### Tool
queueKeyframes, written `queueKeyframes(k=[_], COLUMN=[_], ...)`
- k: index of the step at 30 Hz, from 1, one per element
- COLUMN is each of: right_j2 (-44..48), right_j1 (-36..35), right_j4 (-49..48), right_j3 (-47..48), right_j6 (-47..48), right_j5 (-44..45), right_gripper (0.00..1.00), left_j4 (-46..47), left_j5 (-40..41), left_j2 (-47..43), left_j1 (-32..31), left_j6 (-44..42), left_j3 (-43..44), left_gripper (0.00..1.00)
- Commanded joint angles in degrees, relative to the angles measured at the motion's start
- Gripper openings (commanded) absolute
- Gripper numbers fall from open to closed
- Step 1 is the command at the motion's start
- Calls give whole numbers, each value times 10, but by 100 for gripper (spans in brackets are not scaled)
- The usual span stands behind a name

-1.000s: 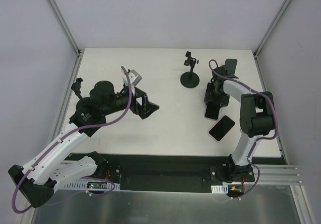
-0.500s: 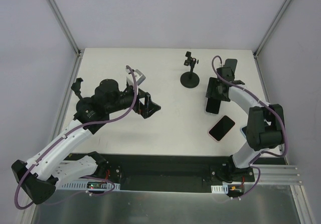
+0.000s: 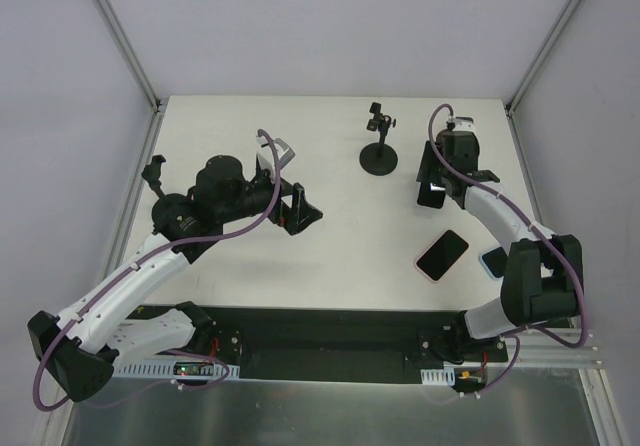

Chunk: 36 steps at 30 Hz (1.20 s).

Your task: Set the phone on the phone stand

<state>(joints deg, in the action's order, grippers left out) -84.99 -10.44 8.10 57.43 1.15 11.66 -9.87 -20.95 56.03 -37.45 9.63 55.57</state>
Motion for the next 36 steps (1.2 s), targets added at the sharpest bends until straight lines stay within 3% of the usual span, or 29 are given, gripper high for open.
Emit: queueKeyframes(k=[1, 11, 19, 29, 36], right_j2=[30, -25, -130, -208, -250], right_j1=[3, 54, 88, 125, 143], right_j4=[-77, -189, -279, -403, -435], right_j3=[30, 118, 200, 192, 206], right_j6=[29, 121, 195, 185, 178], right_j5=[35, 19, -7, -90, -109], right_gripper=[1, 1, 0, 1, 1], left_j4=[11, 11, 12, 12, 13], left_j5=[-1, 12, 21, 45, 48], left_j2=[9, 29, 49, 58, 72], left_j1=[-2, -1, -1, -1, -1], left_j6=[-1, -5, -15, -37, -44], left_j3=[16, 11, 9, 3, 4], left_gripper=[99, 99, 99, 99, 99])
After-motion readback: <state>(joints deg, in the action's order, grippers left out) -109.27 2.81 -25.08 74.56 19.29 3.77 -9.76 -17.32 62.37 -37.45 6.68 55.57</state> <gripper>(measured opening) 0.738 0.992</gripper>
